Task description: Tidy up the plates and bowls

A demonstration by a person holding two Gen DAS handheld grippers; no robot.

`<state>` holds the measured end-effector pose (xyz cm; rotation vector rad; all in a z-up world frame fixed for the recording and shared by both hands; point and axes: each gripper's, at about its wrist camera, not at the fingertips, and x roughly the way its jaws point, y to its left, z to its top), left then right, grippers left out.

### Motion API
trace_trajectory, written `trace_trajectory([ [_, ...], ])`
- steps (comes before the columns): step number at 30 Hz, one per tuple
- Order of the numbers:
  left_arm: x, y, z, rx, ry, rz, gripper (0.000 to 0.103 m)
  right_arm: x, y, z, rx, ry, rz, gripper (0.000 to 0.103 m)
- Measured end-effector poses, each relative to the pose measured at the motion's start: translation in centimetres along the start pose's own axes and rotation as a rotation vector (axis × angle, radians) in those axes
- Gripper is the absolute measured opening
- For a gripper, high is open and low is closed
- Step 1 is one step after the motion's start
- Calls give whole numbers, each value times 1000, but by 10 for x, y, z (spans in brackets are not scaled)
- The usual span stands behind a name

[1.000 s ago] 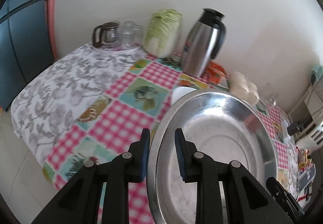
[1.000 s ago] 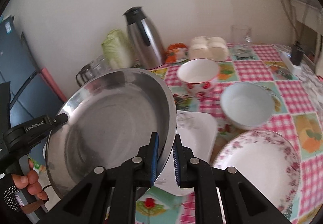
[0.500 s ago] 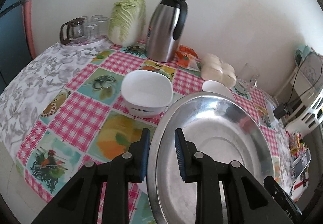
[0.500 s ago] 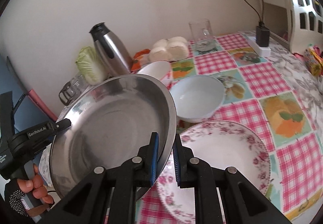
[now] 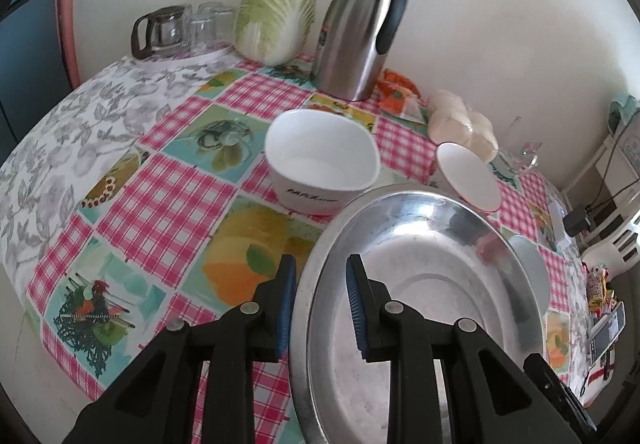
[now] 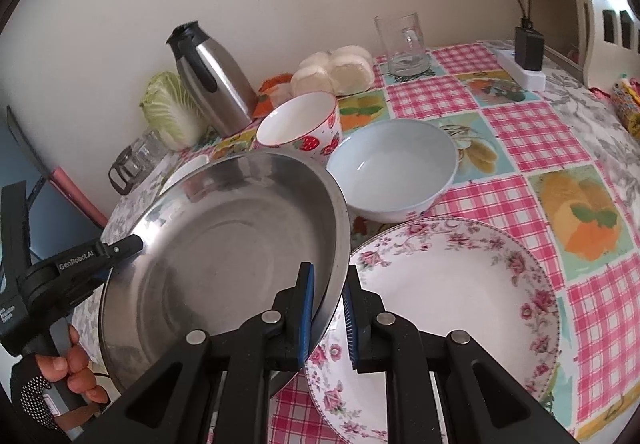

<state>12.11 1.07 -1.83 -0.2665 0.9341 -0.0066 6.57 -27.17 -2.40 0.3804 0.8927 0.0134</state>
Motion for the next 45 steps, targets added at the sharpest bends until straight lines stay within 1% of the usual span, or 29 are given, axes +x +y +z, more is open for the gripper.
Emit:
trace_trajectory([
  [10, 21, 20, -2, -46, 54, 20, 26, 19, 11, -2, -33, 36, -8, 16],
  [16, 31, 26, 1, -60, 73, 16, 26, 29, 16, -1, -43, 46, -8, 16],
  [22, 38, 22, 1, -42, 83, 8, 26, 34, 13, 1, -35, 46, -16, 16],
  [33, 48, 19, 0, -38, 96, 25, 26, 42, 10, 1, -40, 53, -45, 15],
  [39, 51, 14, -1, -14, 99, 37, 26, 42, 6, 4, -29, 44, -43, 15],
  [44, 52, 15, -1, -19, 101, 37, 26, 41, 5, 4, -22, 43, -40, 16],
  [45, 51, 15, -1, -19, 100, 38, 28, 41, 5, 5, -21, 44, -39, 16],
])
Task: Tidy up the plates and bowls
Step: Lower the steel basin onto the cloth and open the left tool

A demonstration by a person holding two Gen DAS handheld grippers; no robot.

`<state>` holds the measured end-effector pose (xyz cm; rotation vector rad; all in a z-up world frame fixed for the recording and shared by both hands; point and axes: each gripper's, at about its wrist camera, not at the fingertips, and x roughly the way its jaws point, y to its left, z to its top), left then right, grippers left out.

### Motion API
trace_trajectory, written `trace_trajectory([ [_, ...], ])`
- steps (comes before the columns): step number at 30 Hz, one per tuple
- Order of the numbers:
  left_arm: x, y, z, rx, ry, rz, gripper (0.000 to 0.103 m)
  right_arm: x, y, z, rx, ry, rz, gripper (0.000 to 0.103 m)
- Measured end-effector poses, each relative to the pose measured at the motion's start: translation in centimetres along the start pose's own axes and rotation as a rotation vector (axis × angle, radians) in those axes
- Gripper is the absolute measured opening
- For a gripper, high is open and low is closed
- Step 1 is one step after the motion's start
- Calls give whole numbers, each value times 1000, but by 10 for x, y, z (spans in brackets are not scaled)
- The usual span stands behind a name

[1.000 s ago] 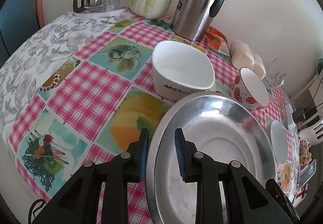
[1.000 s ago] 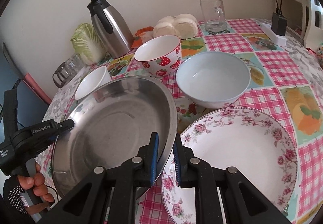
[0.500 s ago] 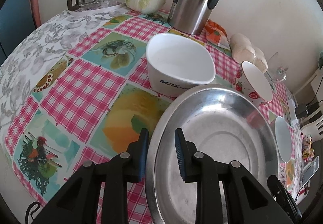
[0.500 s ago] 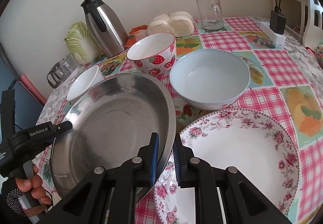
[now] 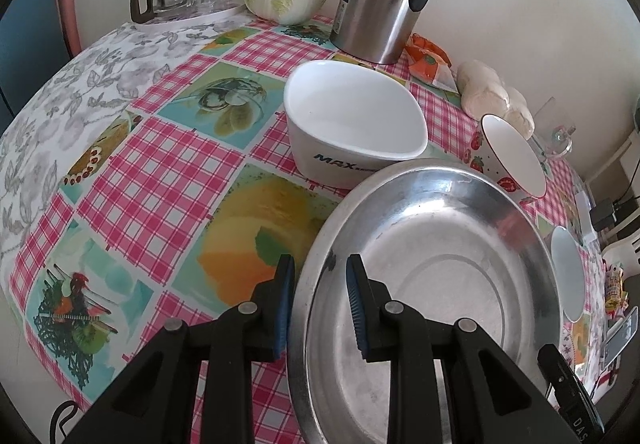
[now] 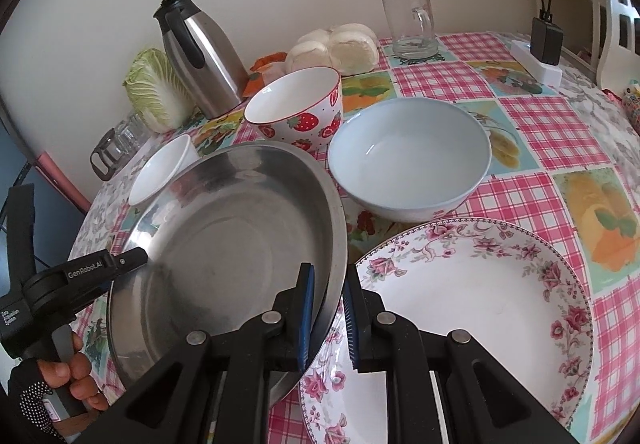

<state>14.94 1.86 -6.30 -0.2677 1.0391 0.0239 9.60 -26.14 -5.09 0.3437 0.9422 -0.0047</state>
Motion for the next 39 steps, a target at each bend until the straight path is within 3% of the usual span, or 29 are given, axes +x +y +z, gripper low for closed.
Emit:
trace_trajectory([
  [3, -2, 0, 0, 3, 1, -2, 30, 0, 0, 0, 4, 0, 0, 16],
  [6, -5, 0, 0, 6, -5, -2, 46, -2, -3, 1, 14, 2, 4, 19],
  [8, -7, -1, 0, 10, -10, 1, 46, -4, -4, 1, 18, 0, 5, 27],
  [11, -13, -1, 1, 16, -19, 18, 49, -9, -3, 2, 11, -14, -1, 27],
  [13, -16, -1, 0, 18, -25, 27, 57, -13, -2, 3, 10, -26, -2, 29],
  [18, -21, -9, -3, 79, -24, 66, 70, -23, 1, 6, 7, -59, -7, 62],
  [23, -21, -21, -7, 144, -25, 95, 78, -25, 4, 5, -7, -71, -5, 76],
  [25, -23, -24, -8, 165, -37, 107, 86, -24, 3, 5, -12, -72, -3, 79],
  [30, -27, -27, -8, 188, -67, 122, 91, -25, 3, 6, -17, -82, 3, 90],
  [34, -29, -28, -9, 194, -86, 136, 94, -27, 4, 6, -23, -89, 6, 92],
  [36, -30, -29, -9, 194, -95, 144, 94, -27, 4, 6, -24, -89, 5, 103],
  [39, -33, -29, -9, 192, -106, 155, 95, -29, 3, 6, -24, -94, 1, 103],
])
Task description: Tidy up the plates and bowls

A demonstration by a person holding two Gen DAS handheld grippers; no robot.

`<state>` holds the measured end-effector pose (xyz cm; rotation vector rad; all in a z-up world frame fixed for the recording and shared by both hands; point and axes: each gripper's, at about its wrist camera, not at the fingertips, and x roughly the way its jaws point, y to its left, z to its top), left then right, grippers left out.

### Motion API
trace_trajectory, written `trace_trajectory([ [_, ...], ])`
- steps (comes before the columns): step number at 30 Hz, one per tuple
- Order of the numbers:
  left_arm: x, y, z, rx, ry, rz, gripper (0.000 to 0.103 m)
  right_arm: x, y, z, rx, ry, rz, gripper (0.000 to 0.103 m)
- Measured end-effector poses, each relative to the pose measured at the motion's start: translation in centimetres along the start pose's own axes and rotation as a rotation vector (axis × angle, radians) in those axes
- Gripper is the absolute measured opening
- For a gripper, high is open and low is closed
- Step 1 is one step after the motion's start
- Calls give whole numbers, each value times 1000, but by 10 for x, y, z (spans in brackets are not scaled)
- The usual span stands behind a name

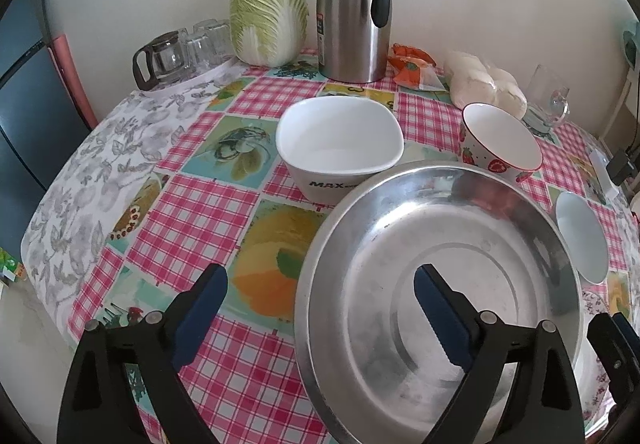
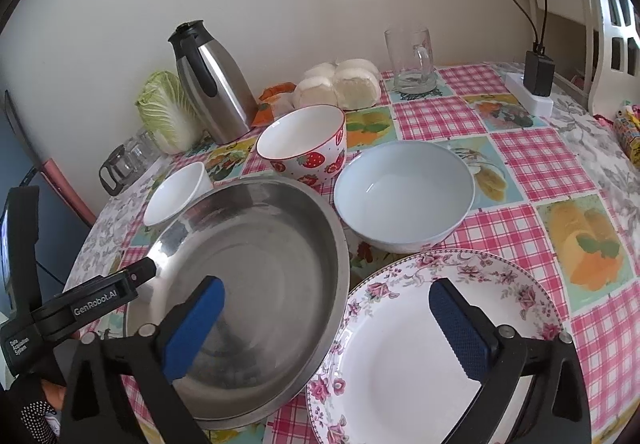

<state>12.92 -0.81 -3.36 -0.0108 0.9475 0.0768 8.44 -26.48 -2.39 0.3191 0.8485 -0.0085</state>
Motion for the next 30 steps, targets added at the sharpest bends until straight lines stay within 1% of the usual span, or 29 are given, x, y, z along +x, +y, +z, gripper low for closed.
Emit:
trace_trajectory([
  [5, -6, -1, 0, -1, -23, 13, 98, -3, -3, 1, 8, -12, -2, 103],
  [7, -8, 0, 1, -8, -32, 3, 98, -5, -5, 2, 15, -17, -2, 103],
  [10, -16, -1, 2, -20, -59, -21, 98, -9, -8, 3, 27, -28, 0, 103],
  [13, -27, -4, 4, -22, -96, -16, 98, -14, -11, 5, 39, -44, 4, 103],
  [16, -40, -5, 5, -22, -137, -31, 98, -22, -13, 8, 45, -64, 9, 103],
  [23, -60, -11, 6, -72, -155, -138, 98, -41, -27, 14, 72, -81, -4, 103],
  [25, -67, -16, 5, -77, -157, -196, 98, -48, -35, 14, 90, -92, -11, 103],
  [27, -73, -23, 3, -72, -159, -231, 98, -55, -44, 15, 108, -108, -26, 103],
  [30, -82, -37, 1, -46, -166, -263, 98, -67, -58, 16, 129, -126, -59, 103],
])
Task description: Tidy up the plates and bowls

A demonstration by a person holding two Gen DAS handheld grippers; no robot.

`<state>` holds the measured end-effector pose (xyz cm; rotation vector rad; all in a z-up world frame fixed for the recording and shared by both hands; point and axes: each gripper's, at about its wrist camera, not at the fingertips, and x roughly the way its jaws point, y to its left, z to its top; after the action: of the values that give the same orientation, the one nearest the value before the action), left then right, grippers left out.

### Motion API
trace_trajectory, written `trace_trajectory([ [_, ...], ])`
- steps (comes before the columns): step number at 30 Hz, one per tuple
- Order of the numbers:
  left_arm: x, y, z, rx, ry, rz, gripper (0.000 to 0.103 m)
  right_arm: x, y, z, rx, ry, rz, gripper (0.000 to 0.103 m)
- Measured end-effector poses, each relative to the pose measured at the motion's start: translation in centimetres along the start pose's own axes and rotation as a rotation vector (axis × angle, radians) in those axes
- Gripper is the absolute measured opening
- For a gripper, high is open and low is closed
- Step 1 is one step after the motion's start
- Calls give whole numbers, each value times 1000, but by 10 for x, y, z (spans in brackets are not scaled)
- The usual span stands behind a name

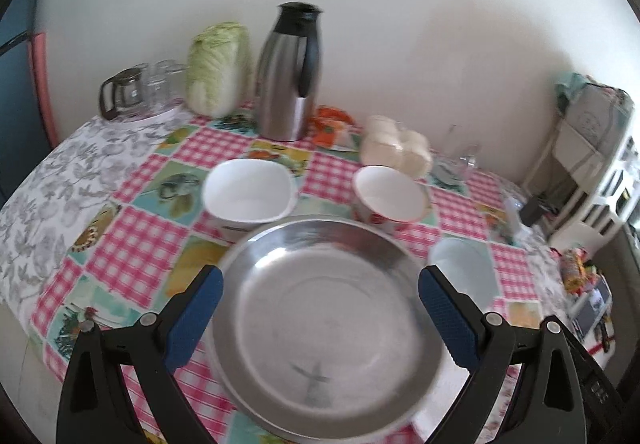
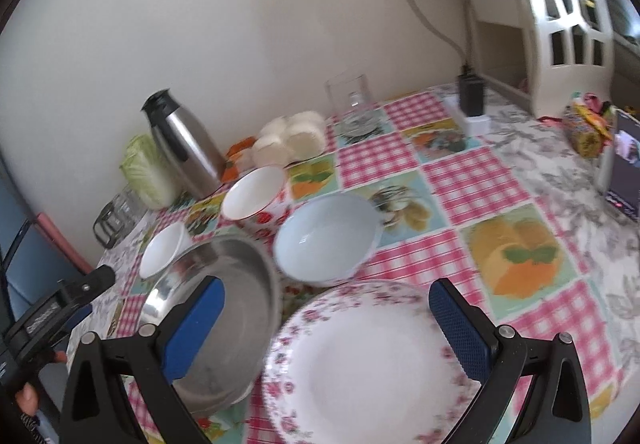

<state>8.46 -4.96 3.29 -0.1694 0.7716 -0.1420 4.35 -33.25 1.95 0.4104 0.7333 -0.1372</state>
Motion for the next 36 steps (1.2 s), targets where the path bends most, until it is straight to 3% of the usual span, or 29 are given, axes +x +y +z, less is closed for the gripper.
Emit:
trace_trajectory([
  [13, -11, -77, -32, 114, 60, -186, 98, -31, -74, 4, 169, -37, -63, 103],
  [19, 2, -92, -49, 62, 190, -298, 103, -33, -95, 0, 209, -6, -103, 103],
  [26, 3, -117, -73, 112, 269, -273, 103, -31, -112, -7, 256, 35, -110, 103],
  [30, 9, -126, -87, 138, 312, -194, 103, -26, -118, -12, 271, 67, -113, 103],
  [36, 23, -124, -101, 93, 397, -182, 103, -6, -127, -24, 305, 160, -125, 103],
])
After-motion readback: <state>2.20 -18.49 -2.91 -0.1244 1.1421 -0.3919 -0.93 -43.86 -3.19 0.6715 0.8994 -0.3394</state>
